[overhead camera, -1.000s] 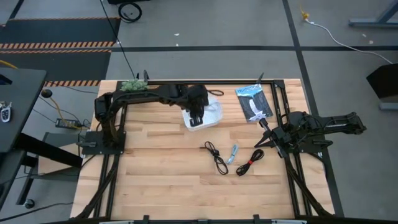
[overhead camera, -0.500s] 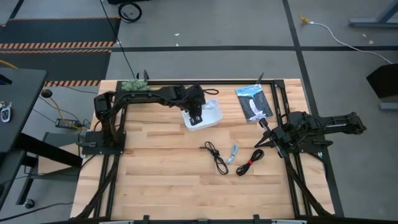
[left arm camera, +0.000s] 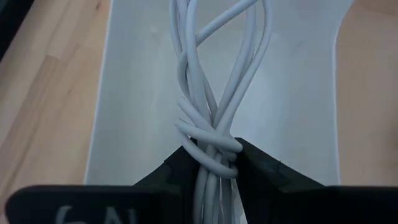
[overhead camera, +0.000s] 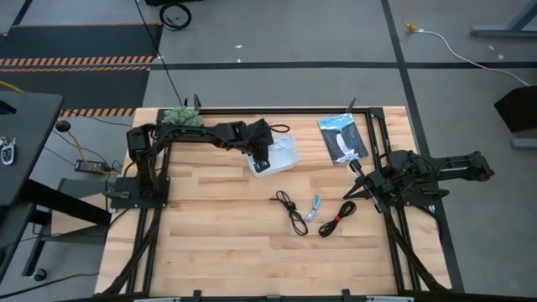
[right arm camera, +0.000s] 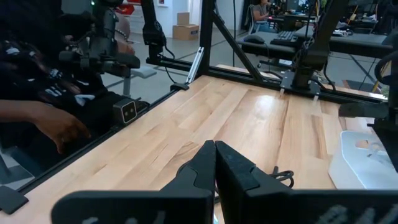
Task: Pick and place USB-C Cables
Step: Put the white charger cable into the white bin
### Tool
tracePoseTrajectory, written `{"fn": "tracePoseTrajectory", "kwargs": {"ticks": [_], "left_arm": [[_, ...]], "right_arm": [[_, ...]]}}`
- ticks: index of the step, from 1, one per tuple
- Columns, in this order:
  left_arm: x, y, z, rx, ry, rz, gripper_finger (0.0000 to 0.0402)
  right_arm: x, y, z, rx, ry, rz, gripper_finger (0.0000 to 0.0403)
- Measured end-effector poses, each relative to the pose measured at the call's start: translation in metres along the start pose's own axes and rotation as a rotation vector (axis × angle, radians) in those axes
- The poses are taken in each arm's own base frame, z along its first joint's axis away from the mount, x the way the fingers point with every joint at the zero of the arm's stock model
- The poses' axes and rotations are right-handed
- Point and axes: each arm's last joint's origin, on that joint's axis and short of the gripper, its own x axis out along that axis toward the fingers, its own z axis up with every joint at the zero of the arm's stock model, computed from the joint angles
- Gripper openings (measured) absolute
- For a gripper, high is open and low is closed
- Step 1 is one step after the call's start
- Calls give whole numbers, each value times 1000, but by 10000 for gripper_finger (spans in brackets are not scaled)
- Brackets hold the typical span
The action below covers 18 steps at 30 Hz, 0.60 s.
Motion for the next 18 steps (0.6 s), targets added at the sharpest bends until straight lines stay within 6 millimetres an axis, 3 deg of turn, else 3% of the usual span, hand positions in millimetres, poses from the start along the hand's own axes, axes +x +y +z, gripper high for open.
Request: {"fn": "tracePoseTrajectory", "kwargs": {"ticks": [13, 18], "left_arm": [[8, 0, 0, -2, -44, -1, 98], [28, -3, -8, 21, -3, -6, 98]], "right_arm": [[0, 0, 0, 0, 0, 0, 16], [0, 0, 0, -2, -5, -1, 16]]}}
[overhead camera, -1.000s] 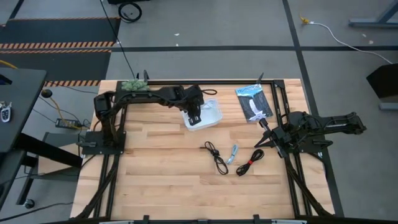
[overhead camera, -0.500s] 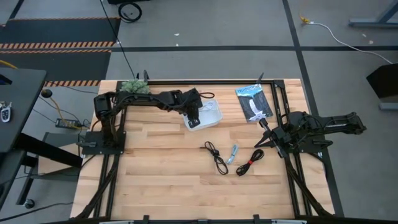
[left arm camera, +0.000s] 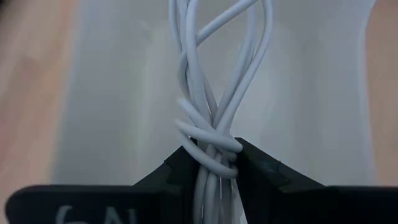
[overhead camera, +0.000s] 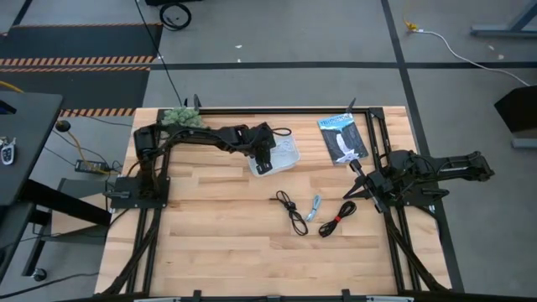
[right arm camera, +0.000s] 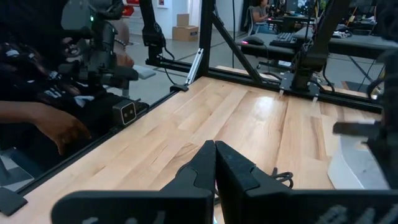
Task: Pick and place USB-C Cables
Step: Put the white charger cable into the white bin
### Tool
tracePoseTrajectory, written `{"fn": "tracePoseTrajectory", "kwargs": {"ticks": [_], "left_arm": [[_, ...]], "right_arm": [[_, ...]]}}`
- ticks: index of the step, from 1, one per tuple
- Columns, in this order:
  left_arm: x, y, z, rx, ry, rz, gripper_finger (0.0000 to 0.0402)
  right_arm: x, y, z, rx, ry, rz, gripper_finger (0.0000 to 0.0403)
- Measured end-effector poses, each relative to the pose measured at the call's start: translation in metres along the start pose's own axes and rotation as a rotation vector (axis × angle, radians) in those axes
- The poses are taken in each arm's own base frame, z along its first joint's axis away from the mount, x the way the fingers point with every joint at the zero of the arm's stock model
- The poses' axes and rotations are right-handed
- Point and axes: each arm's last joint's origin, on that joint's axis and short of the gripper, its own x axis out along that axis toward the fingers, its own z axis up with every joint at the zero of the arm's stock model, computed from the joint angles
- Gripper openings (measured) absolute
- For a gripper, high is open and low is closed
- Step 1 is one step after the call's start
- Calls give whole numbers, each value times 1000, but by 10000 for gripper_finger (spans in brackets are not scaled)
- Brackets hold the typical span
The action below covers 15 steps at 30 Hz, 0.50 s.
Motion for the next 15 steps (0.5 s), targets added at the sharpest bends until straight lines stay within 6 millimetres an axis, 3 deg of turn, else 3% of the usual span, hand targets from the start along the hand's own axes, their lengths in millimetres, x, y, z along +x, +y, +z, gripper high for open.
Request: {"fn": "tracePoseTrajectory", "kwargs": {"ticks": [5, 15], "left_arm": [[11, -1, -5, 13, 25, 1, 98], [12, -1, -5, 51, 29, 2, 98]], "right_arm": [[0, 0, 1, -4, -10, 0, 16], [0, 0, 1, -4, -11, -1, 16]]}}
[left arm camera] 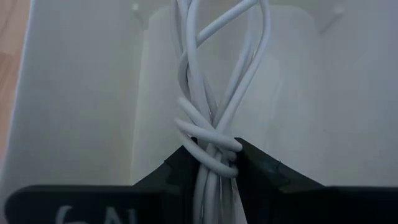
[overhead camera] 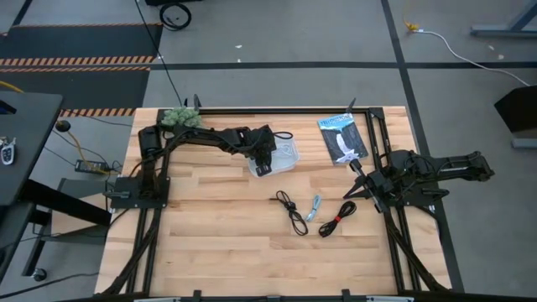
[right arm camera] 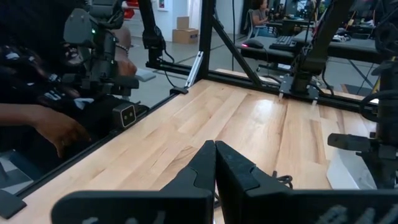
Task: Pick and place USB-C Cables
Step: Put the white charger cable into the white bin, then put the left black charger cable into the white bin
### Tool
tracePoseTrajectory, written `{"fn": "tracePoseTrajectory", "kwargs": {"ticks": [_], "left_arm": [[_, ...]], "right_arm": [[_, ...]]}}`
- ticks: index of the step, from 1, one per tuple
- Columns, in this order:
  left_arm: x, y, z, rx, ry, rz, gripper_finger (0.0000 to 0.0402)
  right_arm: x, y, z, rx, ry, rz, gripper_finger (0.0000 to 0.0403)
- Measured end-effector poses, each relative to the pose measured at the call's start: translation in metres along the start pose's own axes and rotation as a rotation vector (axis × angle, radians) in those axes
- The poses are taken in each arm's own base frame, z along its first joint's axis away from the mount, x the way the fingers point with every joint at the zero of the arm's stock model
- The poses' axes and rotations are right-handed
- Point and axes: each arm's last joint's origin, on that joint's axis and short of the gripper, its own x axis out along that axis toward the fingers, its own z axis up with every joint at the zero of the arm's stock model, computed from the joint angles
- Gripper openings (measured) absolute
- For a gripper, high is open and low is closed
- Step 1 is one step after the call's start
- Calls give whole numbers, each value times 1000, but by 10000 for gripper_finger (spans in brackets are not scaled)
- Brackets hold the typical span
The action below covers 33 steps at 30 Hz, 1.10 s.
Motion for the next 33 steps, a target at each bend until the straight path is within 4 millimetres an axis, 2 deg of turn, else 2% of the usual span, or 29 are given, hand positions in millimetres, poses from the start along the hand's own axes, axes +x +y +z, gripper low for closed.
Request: {"fn": "tracePoseTrajectory", "kwargs": {"ticks": [9, 21, 26, 33], "left_arm": [[0, -1, 0, 22, 2, -1, 106], [-1, -1, 0, 22, 2, -1, 199], [-16, -3, 6, 31, -35, 6, 210], [-34, -15, 14, 97, -85, 32, 211]], "right_arm": [[0, 0, 1, -2, -5, -1, 16], [0, 0, 1, -2, -6, -1, 16], [0, 0, 1, -2, -5, -1, 16], [0, 0, 1, -3, -9, -2, 16]]}}
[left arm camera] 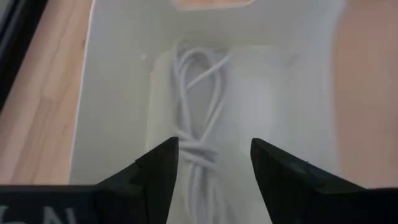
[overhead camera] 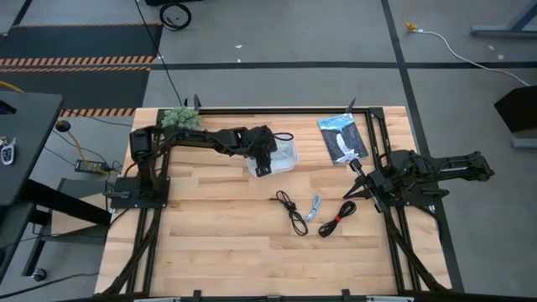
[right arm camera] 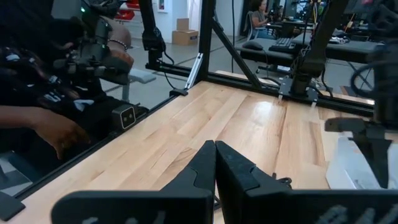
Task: Pick and place USB-C Cables
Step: Put the left black charger cable into the white bin
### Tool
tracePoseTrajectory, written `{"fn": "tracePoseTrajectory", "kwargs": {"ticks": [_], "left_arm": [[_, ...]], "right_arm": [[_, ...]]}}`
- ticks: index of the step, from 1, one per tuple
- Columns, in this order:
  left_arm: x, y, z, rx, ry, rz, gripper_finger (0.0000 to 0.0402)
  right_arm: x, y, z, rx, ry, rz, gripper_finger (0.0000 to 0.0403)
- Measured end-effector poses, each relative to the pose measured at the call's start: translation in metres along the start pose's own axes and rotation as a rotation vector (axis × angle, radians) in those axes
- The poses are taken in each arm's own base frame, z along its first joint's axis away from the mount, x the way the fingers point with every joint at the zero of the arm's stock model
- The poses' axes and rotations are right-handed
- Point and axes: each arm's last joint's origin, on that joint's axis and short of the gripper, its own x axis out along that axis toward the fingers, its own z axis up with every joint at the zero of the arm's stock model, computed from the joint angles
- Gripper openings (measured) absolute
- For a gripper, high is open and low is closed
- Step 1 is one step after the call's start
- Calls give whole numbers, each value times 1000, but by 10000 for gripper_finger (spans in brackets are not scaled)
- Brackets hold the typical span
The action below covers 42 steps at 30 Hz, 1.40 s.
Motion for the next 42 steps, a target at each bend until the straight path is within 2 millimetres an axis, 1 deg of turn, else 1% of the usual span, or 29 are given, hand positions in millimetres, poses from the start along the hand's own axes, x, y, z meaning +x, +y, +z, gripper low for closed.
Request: {"fn": "tracePoseTrajectory", "kwargs": {"ticks": [6, 18, 26, 31, 35, 39, 42], "left_arm": [[-12, -19, 9, 87, -69, -24, 211], [-24, -78, 19, 200, -183, -114, 211], [-33, -108, 22, 265, -257, -177, 210], [-34, -120, 23, 293, -295, -279, 210], [-36, -125, 26, 297, -336, -359, 210], [-39, -126, 31, 267, -389, -373, 209], [-46, -128, 40, 267, -409, -377, 201]], "right_arm": [[0, 0, 0, -1, -4, -1, 16], [0, 0, 0, -1, -4, 0, 16], [0, 0, 0, -1, -4, 0, 16], [0, 0, 0, -1, -4, -1, 16], [0, 0, 0, -2, -4, 0, 16], [0, 0, 0, -2, -5, -1, 16], [0, 0, 1, -3, -7, -1, 16]]}}
